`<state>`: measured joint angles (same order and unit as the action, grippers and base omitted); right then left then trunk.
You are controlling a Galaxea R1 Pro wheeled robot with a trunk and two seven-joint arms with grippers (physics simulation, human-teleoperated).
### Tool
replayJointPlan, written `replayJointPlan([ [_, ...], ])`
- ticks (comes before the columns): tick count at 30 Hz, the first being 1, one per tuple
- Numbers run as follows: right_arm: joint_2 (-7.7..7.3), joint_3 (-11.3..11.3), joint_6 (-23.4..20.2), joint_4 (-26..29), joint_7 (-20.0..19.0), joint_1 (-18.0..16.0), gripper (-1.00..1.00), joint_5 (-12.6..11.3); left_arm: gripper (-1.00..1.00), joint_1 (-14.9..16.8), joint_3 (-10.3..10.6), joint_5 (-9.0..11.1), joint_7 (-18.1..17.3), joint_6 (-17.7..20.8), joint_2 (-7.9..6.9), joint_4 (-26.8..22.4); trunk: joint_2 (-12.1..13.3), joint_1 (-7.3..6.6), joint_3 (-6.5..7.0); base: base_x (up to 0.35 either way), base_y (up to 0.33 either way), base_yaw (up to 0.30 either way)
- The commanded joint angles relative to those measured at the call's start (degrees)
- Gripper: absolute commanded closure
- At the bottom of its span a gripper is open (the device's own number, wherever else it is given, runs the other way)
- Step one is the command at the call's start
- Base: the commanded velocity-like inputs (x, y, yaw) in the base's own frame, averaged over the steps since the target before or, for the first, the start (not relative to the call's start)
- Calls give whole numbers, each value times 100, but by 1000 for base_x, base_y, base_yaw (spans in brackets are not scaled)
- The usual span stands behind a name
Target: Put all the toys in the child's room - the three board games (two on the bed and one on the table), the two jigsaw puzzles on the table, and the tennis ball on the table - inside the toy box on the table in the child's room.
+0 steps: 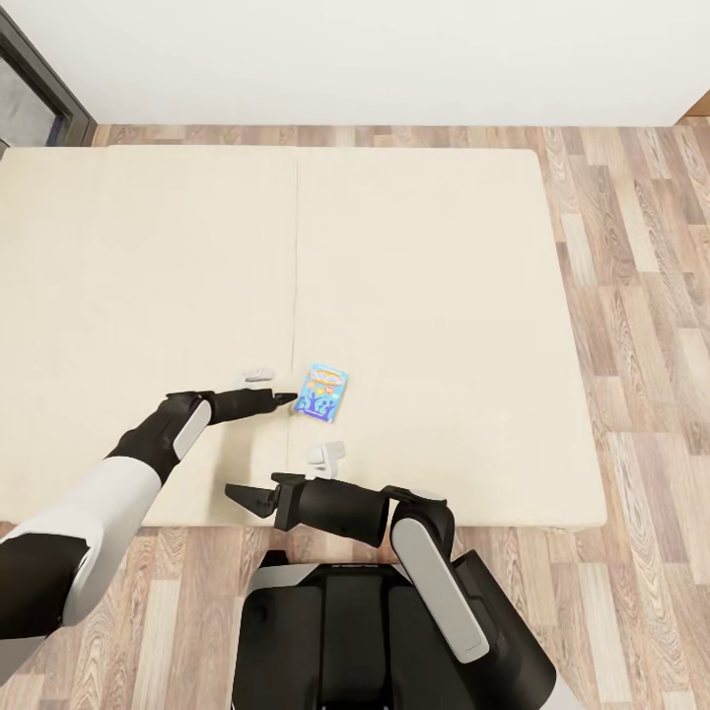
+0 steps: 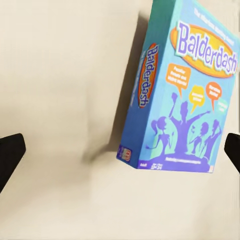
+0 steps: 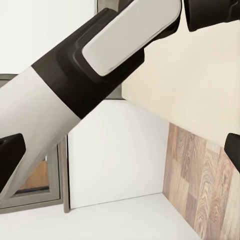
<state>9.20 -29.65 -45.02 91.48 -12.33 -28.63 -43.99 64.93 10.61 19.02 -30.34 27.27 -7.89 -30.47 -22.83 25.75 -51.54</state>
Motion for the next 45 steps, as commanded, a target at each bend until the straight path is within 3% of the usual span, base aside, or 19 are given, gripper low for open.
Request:
replayJointPlan([
  [1,2,8,-25,2,-27,-2,-100,20,-100,-1,32,54,2,36,-4,-21,-9,3,-6,0,0,0],
  [31,3,12,-29,2,-24,-2,-100,14,-100,-6,23,58,-16,34,-11,-38,-9,3,-124,2,0,0],
  [45,3,11,-27,2,-24,-2,-100,14,-100,-6,45,57,-6,34,6,-38,-9,3,-126,161,0,0],
])
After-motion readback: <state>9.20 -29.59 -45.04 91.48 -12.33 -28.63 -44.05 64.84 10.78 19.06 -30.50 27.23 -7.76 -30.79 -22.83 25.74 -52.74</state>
